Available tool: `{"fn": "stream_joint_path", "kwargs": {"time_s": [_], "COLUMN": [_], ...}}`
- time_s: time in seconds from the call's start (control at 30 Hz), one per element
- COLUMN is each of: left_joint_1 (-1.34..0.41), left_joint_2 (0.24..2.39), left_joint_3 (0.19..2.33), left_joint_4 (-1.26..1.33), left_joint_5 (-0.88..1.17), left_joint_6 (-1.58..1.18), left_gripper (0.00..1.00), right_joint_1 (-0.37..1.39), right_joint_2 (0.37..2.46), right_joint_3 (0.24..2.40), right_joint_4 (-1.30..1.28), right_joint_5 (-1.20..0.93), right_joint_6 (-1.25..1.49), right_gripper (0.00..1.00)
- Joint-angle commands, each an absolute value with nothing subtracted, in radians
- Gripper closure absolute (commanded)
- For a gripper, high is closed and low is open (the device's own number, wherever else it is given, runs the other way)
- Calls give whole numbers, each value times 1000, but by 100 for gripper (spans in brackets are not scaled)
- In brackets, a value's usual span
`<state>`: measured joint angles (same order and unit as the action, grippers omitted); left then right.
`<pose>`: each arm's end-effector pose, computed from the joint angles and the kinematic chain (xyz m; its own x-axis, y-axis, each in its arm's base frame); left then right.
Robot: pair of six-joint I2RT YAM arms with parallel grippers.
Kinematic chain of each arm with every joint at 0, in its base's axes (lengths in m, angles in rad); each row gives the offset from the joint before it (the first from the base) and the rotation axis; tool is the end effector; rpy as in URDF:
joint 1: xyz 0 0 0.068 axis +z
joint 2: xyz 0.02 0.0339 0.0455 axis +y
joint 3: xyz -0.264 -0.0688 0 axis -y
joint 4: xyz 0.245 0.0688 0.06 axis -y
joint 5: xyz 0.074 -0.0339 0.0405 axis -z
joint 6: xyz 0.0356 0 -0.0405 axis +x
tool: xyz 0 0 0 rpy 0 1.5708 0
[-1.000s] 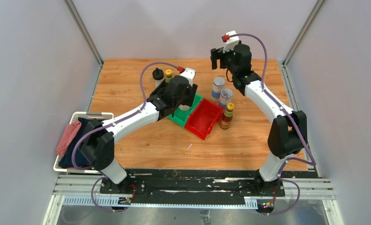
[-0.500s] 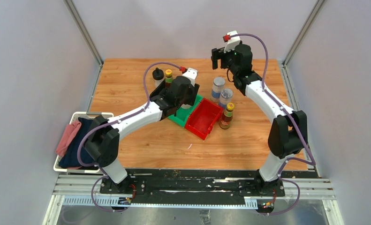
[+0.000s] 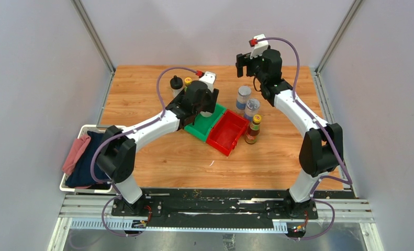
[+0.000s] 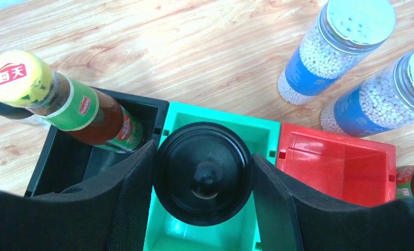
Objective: Organize the condiment bottles
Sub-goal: Place the bottle in the storage box.
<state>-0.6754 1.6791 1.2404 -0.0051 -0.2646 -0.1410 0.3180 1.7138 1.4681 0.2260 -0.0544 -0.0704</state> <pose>0.3131 -0.2389 0.2797 -0.3907 0.1392 -0.9099 0.3679 0.9297 -0.0157 0.3978 0.1330 0.3713 0.0069 -0.0717 -0.9974 -0.3643 0.9287 -0.0693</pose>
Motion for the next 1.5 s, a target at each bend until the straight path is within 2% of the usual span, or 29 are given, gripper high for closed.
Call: {"fn": "stream_joint_path", "kwargs": {"time_s": [0.0,1.47], "left_joint_1": [-665,-627], "left_joint_2": [1695,1796], "left_joint_3": [1271,1227], "left_joint_4": [98,179], "left_joint_5": [-208,-129], "left_joint_6": [-126,-130], "left_gripper": [100,100], "right_joint_1": [298,296], "right_joint_2": [1700,1725], "right_joint_3": [1462,1457], "right_joint_4": [250,252], "right_joint_5": [-67,-76], "right_joint_6": [-57,-57], "right_gripper": [11,11]}}
